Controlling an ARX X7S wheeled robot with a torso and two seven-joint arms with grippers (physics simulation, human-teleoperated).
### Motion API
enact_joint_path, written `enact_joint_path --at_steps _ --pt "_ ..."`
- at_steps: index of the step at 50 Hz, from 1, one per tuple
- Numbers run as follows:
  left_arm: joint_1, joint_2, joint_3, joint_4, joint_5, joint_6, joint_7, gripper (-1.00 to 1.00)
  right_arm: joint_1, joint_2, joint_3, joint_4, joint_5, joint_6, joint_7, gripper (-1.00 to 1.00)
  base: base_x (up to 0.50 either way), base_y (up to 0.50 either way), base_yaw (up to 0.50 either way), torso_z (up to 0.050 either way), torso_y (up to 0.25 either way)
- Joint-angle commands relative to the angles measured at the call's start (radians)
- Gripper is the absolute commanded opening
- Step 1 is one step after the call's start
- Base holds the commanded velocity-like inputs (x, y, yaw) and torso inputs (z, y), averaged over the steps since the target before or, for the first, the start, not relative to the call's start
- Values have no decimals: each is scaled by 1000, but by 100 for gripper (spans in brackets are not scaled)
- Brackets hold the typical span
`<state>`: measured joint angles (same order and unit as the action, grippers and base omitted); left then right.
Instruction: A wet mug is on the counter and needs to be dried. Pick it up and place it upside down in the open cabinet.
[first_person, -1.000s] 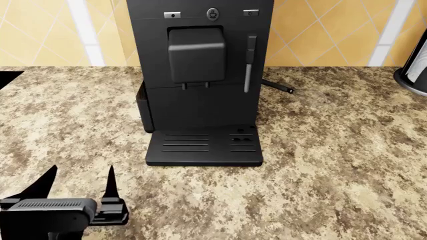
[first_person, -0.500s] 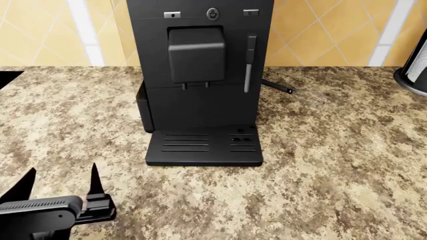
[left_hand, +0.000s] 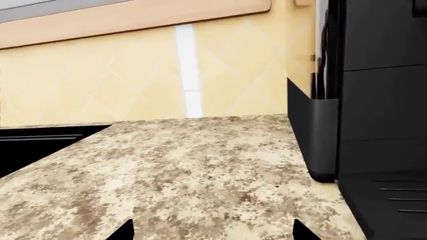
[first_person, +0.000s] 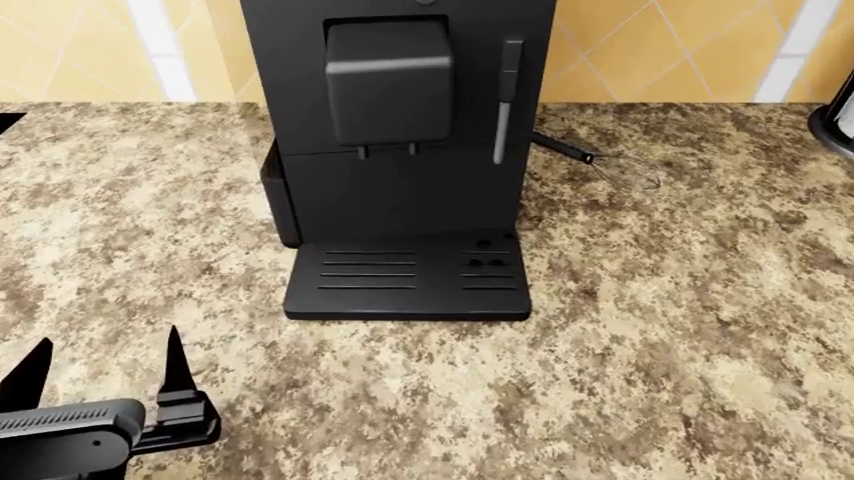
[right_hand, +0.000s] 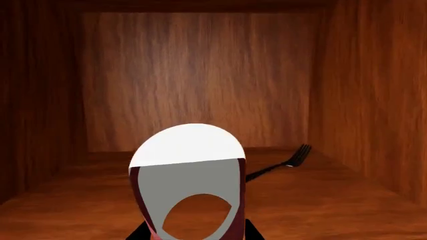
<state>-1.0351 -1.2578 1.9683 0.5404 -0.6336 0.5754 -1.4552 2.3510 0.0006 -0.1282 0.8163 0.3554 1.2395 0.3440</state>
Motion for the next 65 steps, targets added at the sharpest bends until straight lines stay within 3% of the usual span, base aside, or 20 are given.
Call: enact_joint_path --at_steps 1,14,62,63,65 --pt "13 -17 -11 3 16 23 0 100 5 0 -36 0 30 -12 17 -100 0 0 0 0 0" --pt "24 -23 -19 -16 3 55 25 100 5 -1 -157 139 145 -106 44 -100 0 0 0 0 0" --pt "58 -31 -52 -5 31 54 19 100 5 -1 -126 214 175 -39 100 -100 2 0 0 2 -20" --pt "59 -32 -52 -5 31 55 19 100 5 -1 -124 208 173 -37 101 100 0 0 0 0 0" --pt "60 -33 -54 -5 32 56 19 100 5 -1 -122 195 171 -34 102 100 7 0 1 0 -12"
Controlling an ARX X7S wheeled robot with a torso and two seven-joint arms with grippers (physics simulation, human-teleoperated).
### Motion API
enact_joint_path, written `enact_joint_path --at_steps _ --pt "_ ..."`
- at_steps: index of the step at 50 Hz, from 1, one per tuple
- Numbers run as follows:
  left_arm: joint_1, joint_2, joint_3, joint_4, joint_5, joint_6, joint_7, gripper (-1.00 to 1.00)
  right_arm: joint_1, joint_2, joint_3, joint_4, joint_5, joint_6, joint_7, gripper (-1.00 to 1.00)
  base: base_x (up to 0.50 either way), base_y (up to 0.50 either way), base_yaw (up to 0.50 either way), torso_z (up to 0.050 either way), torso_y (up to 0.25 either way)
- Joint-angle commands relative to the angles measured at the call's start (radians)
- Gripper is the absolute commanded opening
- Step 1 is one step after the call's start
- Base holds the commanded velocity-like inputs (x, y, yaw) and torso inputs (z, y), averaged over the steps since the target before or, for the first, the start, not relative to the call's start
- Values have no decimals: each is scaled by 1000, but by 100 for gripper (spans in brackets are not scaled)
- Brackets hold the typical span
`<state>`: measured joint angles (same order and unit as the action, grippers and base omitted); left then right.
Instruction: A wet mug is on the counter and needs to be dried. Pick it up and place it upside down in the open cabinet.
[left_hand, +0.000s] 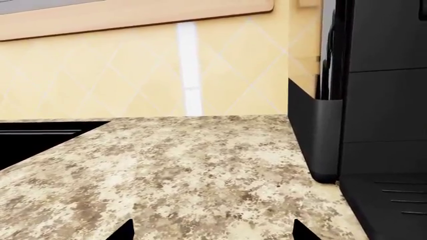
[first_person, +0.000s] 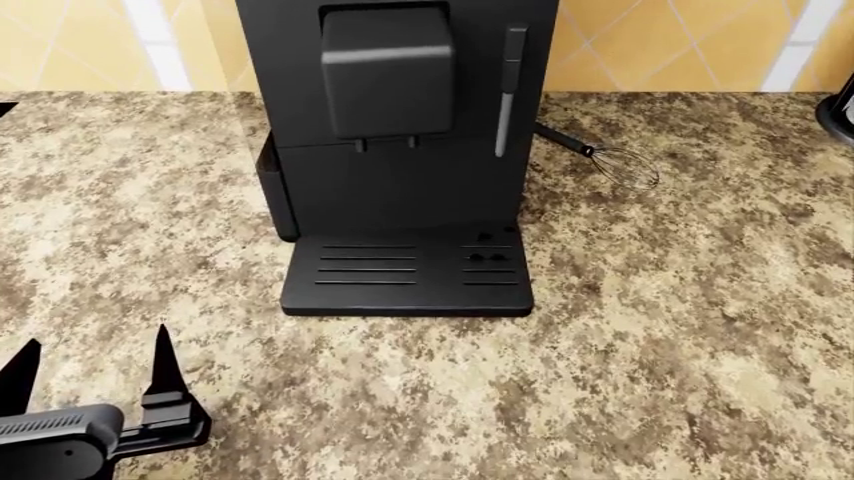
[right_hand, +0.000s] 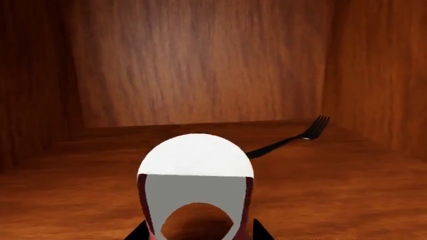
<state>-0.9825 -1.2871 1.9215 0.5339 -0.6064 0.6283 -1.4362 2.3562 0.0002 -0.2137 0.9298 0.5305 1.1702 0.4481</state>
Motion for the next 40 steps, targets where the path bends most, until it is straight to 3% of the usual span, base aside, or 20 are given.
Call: enact_joint_path --at_steps 1,18,32,40 --pt "8 -5 -8 3 5 3 0 100 0 0 -34 75 -6 35 0 100 0 0 0 0 -10" --pt "22 -9 -18 7 16 5 -2 100 0 0 7 -39 -34 70 12 100 1 0 0 0 -4" --pt "33 -8 -30 14 34 -7 -21 100 0 0 91 -251 -78 245 24 100 0 0 0 0 0" --pt "37 -8 -35 18 35 -13 -18 100 0 0 122 -328 -104 308 26 100 0 0 0 0 250"
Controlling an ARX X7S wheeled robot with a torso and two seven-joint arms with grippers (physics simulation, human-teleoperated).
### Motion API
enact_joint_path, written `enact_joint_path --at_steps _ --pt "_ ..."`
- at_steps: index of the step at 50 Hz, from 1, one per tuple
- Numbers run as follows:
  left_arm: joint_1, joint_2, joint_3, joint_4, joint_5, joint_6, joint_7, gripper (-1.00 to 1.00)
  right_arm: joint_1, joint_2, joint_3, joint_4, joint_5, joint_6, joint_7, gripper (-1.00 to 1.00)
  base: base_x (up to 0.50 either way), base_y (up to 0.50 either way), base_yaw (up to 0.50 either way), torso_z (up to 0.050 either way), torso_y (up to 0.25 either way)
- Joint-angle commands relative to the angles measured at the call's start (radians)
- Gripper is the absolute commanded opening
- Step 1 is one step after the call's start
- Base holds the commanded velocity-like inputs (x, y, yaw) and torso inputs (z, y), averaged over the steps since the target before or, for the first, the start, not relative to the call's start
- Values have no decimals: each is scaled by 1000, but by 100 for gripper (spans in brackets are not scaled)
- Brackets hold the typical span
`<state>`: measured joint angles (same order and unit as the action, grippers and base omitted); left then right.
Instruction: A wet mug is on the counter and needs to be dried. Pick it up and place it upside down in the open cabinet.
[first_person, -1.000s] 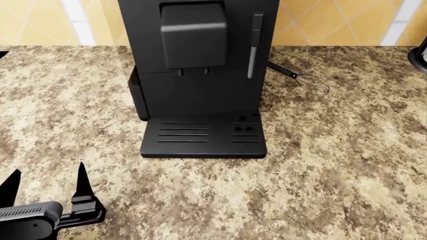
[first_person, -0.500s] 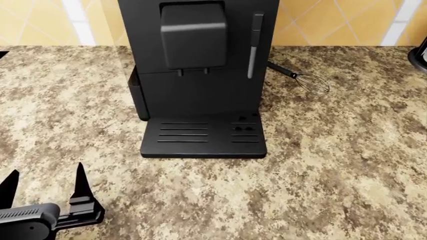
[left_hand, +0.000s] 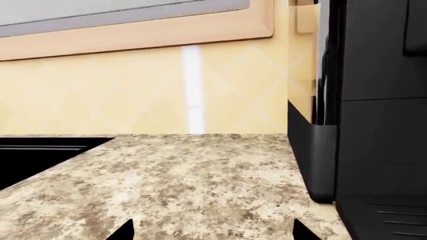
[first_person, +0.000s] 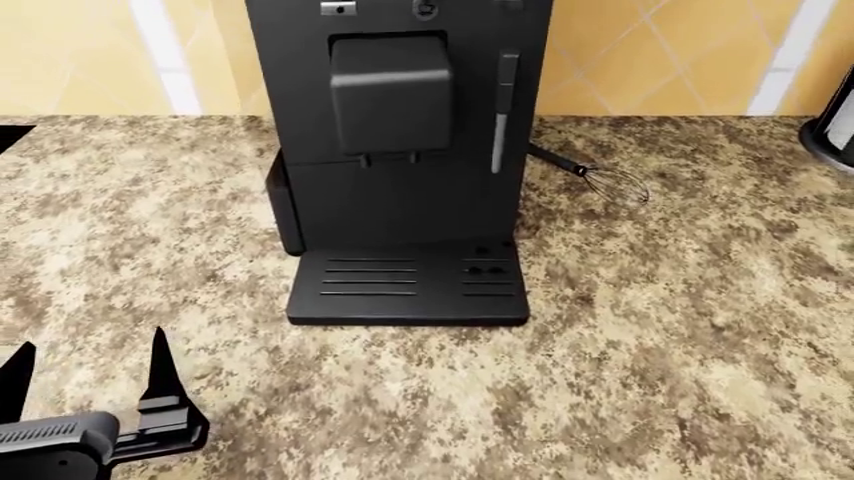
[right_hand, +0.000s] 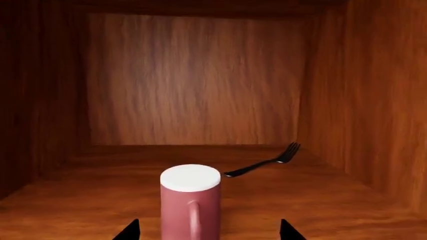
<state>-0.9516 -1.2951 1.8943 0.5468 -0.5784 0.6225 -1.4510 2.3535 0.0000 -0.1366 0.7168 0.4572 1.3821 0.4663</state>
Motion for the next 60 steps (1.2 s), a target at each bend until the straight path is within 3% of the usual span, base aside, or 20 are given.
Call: enact_joint_path --at_steps 1,10,21,27,34,46,60 --pt "7 0 -8 6 6 -8 -2 100 3 0 51 -128 -26 107 14 100 0 0 0 0 250" --pt "12 -2 -14 14 9 -14 -3 100 3 6 78 -186 72 189 99 100 0 0 0 0 250" --pt "20 4 -22 18 16 -22 -6 100 1 135 14 -185 664 186 461 100 0 0 0 0 250" --pt "24 4 -26 20 19 -23 -7 100 -149 213 -17 -321 1206 181 863 100 0 0 0 0 245" --pt "29 6 -32 27 30 -32 -13 100 -295 270 -65 -474 1514 132 1077 100 0 0 0 0 19" --pt "34 11 -40 29 21 -37 -2 100 -432 504 -285 -847 1784 -184 1095 100 0 0 0 0 0" --pt "30 21 -49 46 6 -54 25 100 -721 748 -242 -1322 1877 -404 1064 100 0 0 0 0 0"
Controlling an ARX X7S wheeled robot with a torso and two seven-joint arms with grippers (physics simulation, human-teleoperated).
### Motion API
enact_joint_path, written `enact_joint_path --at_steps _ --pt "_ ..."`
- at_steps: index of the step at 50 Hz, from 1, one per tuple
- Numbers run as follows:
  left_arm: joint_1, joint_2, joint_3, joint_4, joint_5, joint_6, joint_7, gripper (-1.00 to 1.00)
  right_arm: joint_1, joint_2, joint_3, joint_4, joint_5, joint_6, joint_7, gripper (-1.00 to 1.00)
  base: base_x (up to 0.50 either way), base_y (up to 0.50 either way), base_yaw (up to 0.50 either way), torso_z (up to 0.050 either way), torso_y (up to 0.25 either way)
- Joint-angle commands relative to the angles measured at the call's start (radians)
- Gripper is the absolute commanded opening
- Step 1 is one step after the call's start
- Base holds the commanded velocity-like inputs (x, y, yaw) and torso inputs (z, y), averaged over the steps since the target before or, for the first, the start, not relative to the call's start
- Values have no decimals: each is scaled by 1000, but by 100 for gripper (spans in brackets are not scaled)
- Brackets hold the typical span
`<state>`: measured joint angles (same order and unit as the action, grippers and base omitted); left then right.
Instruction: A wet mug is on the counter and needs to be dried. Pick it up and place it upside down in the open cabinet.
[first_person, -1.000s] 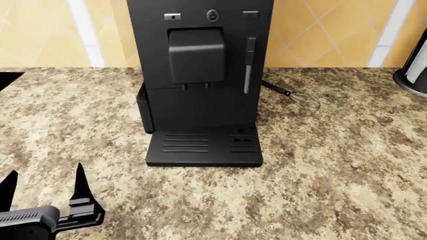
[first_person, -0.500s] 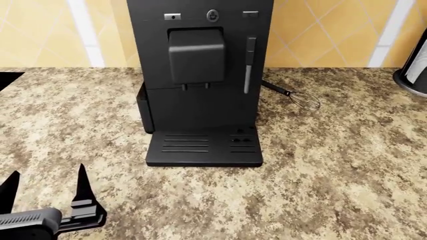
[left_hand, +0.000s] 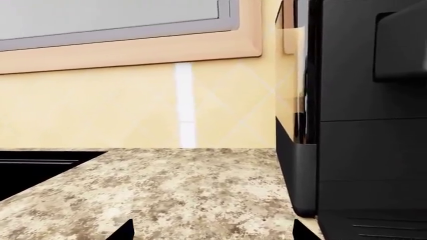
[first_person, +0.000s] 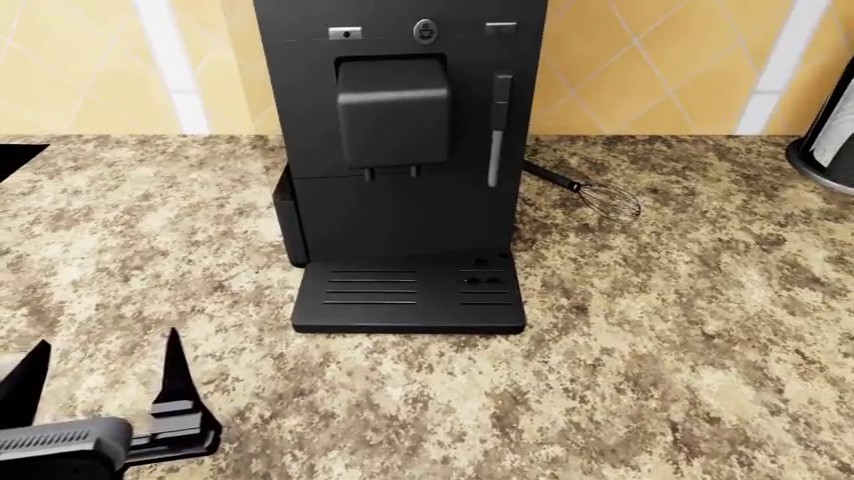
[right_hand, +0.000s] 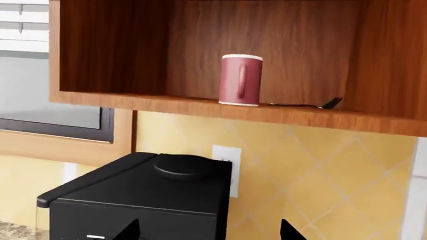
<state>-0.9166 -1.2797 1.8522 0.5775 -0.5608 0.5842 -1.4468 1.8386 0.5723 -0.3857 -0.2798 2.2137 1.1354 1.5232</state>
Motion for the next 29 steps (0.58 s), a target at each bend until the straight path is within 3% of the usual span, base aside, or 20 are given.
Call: enact_joint_path --at_steps 1,14,29 --pt "-10 2 -8 27 -13 -25 24 100 -227 190 18 -347 124 -166 2 100 0 0 0 0 0" --pt "-132 -99 -45 215 -106 -166 182 100 -610 264 173 -552 13 -191 -120 100 0 0 0 0 0" --pt "-177 -94 -56 256 -198 -198 328 100 -916 250 303 -628 -120 -169 -264 100 0 0 0 0 0"
